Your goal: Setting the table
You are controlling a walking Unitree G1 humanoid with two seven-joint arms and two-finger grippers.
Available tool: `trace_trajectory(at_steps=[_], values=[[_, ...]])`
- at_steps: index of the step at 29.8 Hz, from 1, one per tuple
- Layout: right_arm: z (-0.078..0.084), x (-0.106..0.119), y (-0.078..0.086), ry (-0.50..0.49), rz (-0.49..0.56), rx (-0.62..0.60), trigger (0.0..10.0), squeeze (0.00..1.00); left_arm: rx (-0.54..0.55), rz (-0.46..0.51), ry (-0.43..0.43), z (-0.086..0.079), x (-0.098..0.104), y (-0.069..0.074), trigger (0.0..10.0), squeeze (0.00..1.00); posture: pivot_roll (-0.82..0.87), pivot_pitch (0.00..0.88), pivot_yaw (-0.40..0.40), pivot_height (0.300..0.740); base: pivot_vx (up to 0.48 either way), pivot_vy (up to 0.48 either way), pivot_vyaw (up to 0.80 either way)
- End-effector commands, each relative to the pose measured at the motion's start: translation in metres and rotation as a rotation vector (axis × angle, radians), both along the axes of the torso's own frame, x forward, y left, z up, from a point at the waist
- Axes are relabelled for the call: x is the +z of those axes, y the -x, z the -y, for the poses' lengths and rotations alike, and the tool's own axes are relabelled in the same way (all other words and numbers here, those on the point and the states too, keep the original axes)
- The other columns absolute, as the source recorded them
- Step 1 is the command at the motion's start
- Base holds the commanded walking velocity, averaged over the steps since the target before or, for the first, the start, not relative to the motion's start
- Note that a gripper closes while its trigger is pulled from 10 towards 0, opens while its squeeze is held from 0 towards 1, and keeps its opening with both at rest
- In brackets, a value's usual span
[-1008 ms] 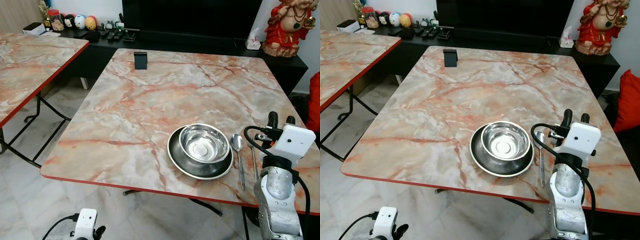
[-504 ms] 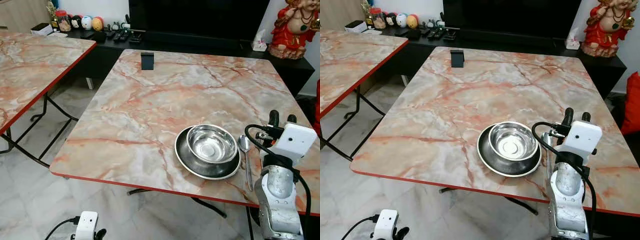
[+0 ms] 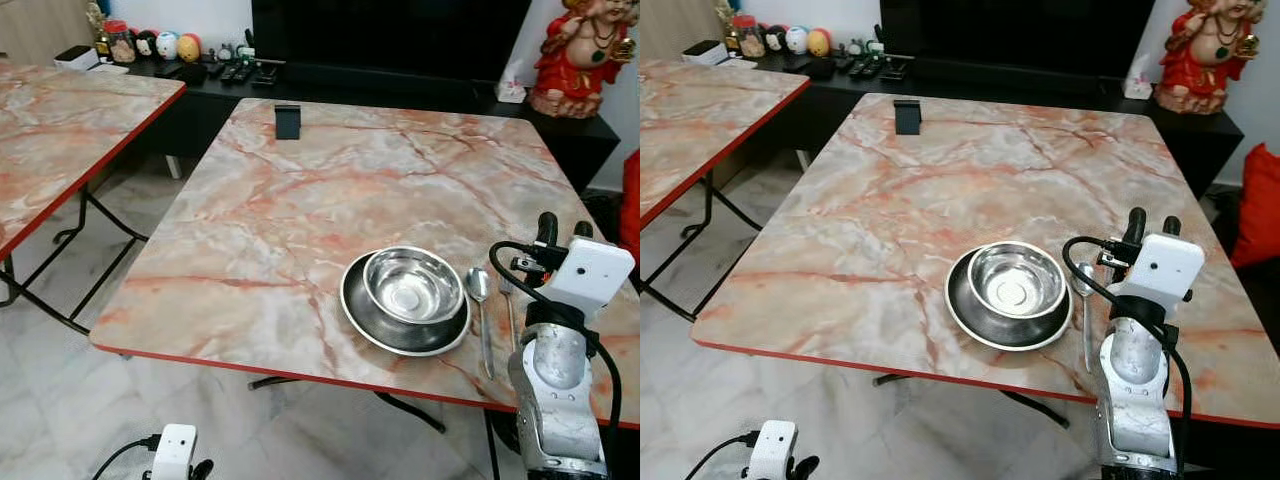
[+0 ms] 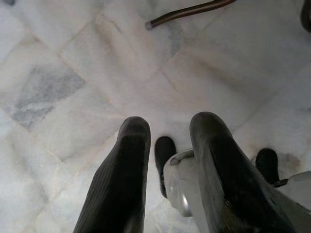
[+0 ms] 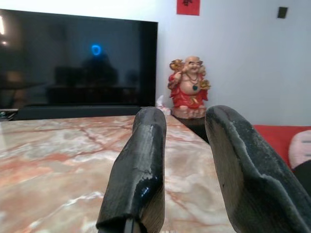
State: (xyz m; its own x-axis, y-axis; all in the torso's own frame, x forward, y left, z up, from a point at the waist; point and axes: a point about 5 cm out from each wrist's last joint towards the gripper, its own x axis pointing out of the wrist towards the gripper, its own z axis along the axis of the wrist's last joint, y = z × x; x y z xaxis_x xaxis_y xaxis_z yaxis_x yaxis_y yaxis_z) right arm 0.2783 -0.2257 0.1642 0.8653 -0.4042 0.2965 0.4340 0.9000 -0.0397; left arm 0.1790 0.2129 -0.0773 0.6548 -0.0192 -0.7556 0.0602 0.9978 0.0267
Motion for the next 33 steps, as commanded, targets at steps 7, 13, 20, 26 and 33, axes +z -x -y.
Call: trace_trajectory(at_steps=[7,13,20,26,33], values=[[-0.001,0.003,-0.003,-0.008,0.003,0.013,10.0,0.00,0.017,-0.039,0.000,-0.001,-0.004,0.008,10.0,0.00,0.06,0.000,-0.043,0.727,0.000,0.480,0.00],[-0.002,0.003,-0.005,-0.010,0.000,0.018,10.0,0.00,0.019,-0.047,-0.002,-0.001,-0.006,0.010,10.0,0.00,0.06,0.000,-0.044,0.727,0.000,0.480,0.00],[-0.003,0.004,-0.006,-0.009,0.002,0.020,10.0,0.00,0.020,-0.049,-0.002,-0.001,-0.006,0.010,10.0,0.00,0.06,0.000,-0.043,0.727,0.000,0.480,0.00],[-0.002,0.003,-0.006,-0.010,0.001,0.017,10.0,0.00,0.020,-0.051,-0.002,-0.001,-0.006,0.010,10.0,0.00,0.06,0.000,-0.042,0.727,0.000,0.480,0.00],[-0.003,0.004,-0.006,-0.012,0.009,0.020,10.0,0.00,0.033,-0.079,-0.011,-0.007,-0.008,0.018,10.0,0.00,0.06,0.000,-0.037,0.727,0.000,0.480,0.00]])
